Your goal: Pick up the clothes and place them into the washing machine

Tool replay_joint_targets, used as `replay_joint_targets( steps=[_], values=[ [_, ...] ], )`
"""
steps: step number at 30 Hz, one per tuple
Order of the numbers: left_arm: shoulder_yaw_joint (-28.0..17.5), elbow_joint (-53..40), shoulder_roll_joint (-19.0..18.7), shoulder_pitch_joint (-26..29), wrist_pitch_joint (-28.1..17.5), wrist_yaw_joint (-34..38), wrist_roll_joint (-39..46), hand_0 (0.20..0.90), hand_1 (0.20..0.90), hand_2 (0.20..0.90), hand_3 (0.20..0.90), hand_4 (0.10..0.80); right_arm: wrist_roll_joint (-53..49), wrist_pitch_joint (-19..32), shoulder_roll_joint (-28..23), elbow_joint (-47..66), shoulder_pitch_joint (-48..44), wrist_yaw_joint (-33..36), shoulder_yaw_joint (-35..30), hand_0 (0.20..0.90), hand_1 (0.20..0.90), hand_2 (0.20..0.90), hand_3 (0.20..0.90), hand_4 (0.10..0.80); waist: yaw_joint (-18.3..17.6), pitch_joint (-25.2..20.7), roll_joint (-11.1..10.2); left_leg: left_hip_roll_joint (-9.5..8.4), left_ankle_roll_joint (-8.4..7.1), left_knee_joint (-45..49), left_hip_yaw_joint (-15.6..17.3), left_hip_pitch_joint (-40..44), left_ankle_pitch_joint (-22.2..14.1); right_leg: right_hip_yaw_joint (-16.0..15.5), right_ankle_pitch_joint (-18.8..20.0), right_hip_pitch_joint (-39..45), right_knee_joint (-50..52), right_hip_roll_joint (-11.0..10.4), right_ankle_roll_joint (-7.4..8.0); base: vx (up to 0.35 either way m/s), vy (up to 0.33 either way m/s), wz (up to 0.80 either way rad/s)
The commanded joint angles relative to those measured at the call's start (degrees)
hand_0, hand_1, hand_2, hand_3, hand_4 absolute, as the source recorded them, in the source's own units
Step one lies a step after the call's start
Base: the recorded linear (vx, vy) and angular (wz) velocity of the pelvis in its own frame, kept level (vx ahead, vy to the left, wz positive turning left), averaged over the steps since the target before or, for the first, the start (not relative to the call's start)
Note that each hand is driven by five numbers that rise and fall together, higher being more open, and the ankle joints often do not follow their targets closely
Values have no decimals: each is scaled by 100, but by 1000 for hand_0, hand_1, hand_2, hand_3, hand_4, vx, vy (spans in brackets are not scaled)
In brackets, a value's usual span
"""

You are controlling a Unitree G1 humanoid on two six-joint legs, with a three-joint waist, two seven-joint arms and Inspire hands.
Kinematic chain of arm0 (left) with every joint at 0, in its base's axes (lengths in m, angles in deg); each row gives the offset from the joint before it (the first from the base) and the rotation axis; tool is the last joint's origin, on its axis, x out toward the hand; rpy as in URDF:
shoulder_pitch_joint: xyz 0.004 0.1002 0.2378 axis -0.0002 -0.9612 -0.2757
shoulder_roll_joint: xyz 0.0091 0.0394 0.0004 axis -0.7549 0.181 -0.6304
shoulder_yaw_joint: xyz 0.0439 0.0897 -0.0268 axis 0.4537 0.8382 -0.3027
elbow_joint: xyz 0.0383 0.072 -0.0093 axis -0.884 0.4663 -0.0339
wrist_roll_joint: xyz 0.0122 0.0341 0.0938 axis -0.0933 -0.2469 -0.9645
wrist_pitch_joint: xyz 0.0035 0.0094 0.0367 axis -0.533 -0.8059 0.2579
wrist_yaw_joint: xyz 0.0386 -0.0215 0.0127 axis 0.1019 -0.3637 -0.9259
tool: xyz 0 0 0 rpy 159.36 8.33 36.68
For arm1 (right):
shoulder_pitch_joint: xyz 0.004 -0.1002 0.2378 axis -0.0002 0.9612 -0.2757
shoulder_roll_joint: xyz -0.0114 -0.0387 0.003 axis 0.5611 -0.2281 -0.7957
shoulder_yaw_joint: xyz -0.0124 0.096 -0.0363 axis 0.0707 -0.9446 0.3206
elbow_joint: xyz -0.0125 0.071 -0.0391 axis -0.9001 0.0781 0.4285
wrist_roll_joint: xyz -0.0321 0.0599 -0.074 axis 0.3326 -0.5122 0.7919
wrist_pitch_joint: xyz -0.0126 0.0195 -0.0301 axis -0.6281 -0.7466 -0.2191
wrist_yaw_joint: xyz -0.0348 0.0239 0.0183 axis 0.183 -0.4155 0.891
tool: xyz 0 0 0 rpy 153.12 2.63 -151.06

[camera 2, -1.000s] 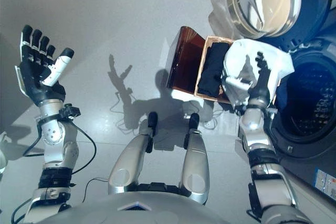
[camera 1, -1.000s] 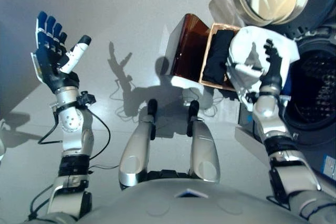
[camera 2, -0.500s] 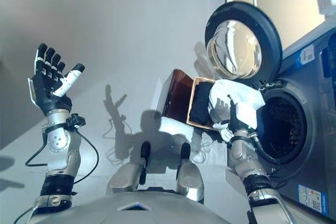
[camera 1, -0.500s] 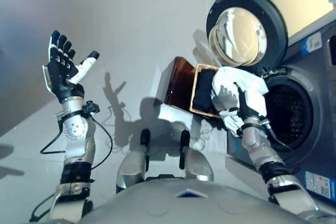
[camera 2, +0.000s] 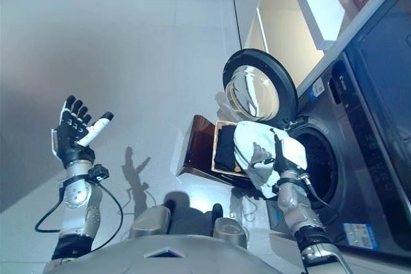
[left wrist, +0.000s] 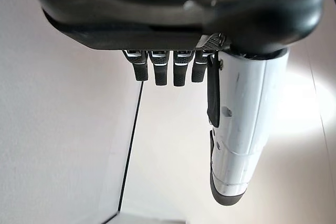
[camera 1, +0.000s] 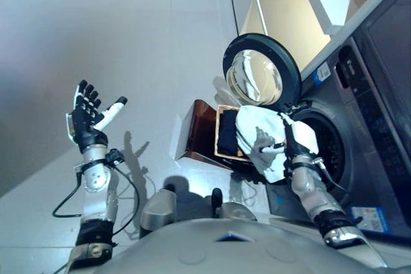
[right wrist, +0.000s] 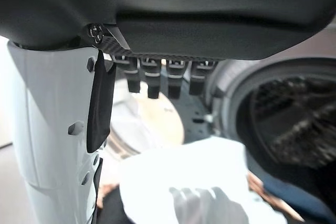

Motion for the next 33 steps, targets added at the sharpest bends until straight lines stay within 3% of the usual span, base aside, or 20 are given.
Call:
replay_joint_targets(
  steps=[1,4,6,7,8,10,12,17,19,25,33],
  values=[
    [-73,-557,-439,373,-503,-5,-230,900,900,900,900,800,89,90,-214,510,-424,230,-71,900,900,900,900,800,58,-321,-104,-78,-226,-46,10,-146,83,-103,-538,-27,680,78,45,17,89,-11],
    [-30,-565,-613,525,-507,61,-214,900,900,900,900,800,292,-24,-179,401,-832,164,208,900,900,900,900,800,73,-146,-69,-26,-88,-42,210,-55,52,-241,-734,-635,1925,228,159,-11,127,-7],
    [-57,-539,-655,596,-522,149,-223,900,900,900,900,800,516,-77,-185,376,-1065,128,382,900,900,900,900,800,53,-29,-41,-41,-31,-13,236,-31,54,-190,-739,-885,2181,252,251,-42,37,-49],
    [-64,-576,-642,615,-544,135,-166,900,900,900,900,800,825,-187,-213,160,-1258,158,557,900,900,900,900,800,180,-59,-29,-29,-80,-106,291,-19,28,-443,-596,-841,1606,-201,275,-10,-40,-34],
    [-67,-577,-641,614,-544,133,-165,900,900,900,900,800,834,-185,-205,135,-1273,173,567,900,900,900,900,800,165,-59,-22,-29,-75,-113,279,-9,26,-462,-566,-789,1525,-203,280,10,-115,-8],
    [-76,-619,-623,573,-553,94,-136,900,900,900,900,800,1063,-229,-241,117,-1363,83,669,900,900,900,900,800,205,-95,-39,9,-117,-122,290,-19,-31,-531,-310,-678,1169,-436,294,37,-88,-1],
    [-75,-605,-604,536,-564,82,-59,900,900,900,900,800,1429,-392,-336,-308,-1638,92,945,900,900,900,900,800,280,-154,-59,39,-123,-193,371,-37,-45,-582,-234,-629,884,-464,322,40,-13,6],
    [1,-715,-663,595,-546,93,-16,900,900,900,900,800,1662,-599,-446,-610,-2063,128,1181,900,900,900,900,800,303,-8,-52,46,-170,-147,359,-322,41,-648,-348,-896,1051,-334,241,-103,-36,8],
    [124,-716,-729,921,-582,203,20,900,900,900,900,800,1751,-764,-629,-736,-2469,253,1270,900,900,900,900,800,275,388,5,62,-242,145,245,-900,111,-782,-420,-1453,1437,-304,159,-300,-72,29],
    [117,-903,-792,1199,-652,478,65,900,900,900,900,800,1591,-1116,-867,-1247,-3327,508,1299,900,900,900,900,800,256,660,149,28,-352,1005,157,-2026,18,-946,-559,-2542,2238,-287,126,-158,-30,19],
    [18,-1021,-771,1197,-567,600,76,900,900,900,900,800,1320,-1269,-900,-1613,-4053,537,1459,900,900,900,900,800,255,832,320,38,-346,1622,192,-2755,-191,-847,-746,-3352,2897,-273,92,-31,11,6]
  ],
)
